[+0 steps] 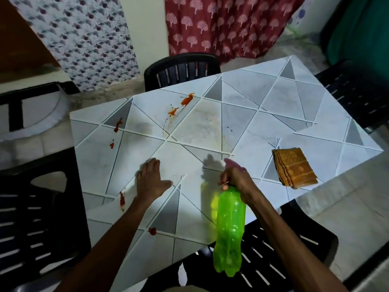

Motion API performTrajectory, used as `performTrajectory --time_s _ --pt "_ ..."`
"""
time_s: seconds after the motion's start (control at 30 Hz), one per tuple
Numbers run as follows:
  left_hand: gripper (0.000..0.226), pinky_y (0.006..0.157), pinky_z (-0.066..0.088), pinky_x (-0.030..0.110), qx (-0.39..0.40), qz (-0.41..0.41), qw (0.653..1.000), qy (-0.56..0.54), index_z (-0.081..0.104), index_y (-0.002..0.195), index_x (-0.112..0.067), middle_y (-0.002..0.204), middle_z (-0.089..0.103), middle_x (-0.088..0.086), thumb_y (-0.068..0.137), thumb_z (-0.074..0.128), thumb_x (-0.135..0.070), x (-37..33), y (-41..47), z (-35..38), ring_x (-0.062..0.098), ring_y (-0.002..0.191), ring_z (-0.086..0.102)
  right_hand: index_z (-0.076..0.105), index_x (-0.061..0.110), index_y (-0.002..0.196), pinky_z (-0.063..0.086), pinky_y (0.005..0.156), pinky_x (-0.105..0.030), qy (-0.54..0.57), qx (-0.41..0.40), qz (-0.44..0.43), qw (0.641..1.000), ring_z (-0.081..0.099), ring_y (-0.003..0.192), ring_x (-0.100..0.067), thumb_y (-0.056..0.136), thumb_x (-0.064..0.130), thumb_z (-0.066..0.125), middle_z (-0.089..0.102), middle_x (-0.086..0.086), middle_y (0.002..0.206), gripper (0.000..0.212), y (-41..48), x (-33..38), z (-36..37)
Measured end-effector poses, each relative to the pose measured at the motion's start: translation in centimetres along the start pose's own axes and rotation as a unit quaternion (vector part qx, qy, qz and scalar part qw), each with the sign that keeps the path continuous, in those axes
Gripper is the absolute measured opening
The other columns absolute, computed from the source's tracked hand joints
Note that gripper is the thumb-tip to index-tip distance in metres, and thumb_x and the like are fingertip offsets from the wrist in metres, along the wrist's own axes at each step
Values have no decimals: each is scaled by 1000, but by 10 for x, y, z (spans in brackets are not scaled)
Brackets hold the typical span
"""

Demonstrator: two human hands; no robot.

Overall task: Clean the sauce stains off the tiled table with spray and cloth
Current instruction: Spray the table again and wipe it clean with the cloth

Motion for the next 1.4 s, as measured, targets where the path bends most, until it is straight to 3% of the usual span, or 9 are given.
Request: performTrajectory --time_s 0.1,0.2,0.37,0.53,0.7,1.0,1.1,1.2,1.4 --pt "96 116 22 50 -25 -34 999 -12 35 148 -12 159 27 7 72 74 -54 21 -20 -5 29 147 22 71 -9 105 53 58 -36 -57 60 -12 997 64 67 -33 74 9 52 74 -15 97 41 -14 -17 30" --pt "98 114 27 49 -50 -72 996 -19 40 147 -10 158 32 8 67 77 -52 50 -43 -10 27 145 27 73 0 70 56 64 -40 -126 75 -32 989 60 51 -30 80 16 54 69 -21 68 26 -30 -27 61" --pt "101 114 28 48 -53 -159 984 -58 36 149 -10 159 29 11 68 77 -53 94 -88 -20 30 145 27 70 -7 71 57 62 -44 -182 157 -43 970 62 51 -30 78 13 53 68 -20 64 28 -55 -39 109" --pt "104 114 28 47 -64 -200 974 -83 34 148 -9 157 31 12 67 77 -58 129 -140 -18 33 143 29 67 12 56 55 59 -36 -245 181 -83 949 58 42 -28 82 6 56 65 -21 59 29 -97 -51 147" --pt "107 115 26 45 -53 -204 974 -87 28 152 -10 160 24 8 69 78 -57 149 -187 -3 30 145 23 78 20 82 61 66 -41 -281 255 -89 921 69 58 -36 65 21 54 70 -15 68 29 -125 -76 169" --pt "108 115 24 44 -32 -188 977 -94 21 153 -17 162 15 -1 68 76 -55 154 -234 14 25 146 17 74 -1 100 57 65 -36 -399 259 -60 878 64 46 -27 70 22 53 68 0 60 44 -159 -134 149" --pt "109 115 22 43 -26 -182 979 -90 19 154 -16 163 13 -1 69 76 -57 154 -242 17 25 147 16 76 2 92 55 61 -34 -385 237 -50 890 64 47 -29 74 17 58 71 13 65 30 -164 -146 134" --pt "111 117 21 42 -13 -173 982 -79 17 154 -16 163 11 0 71 76 -58 153 -247 18 25 148 13 74 13 67 53 55 -29 -369 186 -69 908 62 44 -27 75 20 58 67 -1 55 19 -173 -142 118" --pt "113 119 17 42 -7 -140 988 -63 12 156 -15 165 7 3 73 75 -58 129 -245 28 24 150 9 75 22 103 51 56 -35 -190 91 -72 975 64 66 -30 74 20 63 74 -13 78 31 -150 -121 56"
Point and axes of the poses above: each hand's wrist, its own y-axis towards the middle knuckle, its own z-axis out of the palm, x = y × z, the point moved 2 cm from there along y, towards the middle knuckle
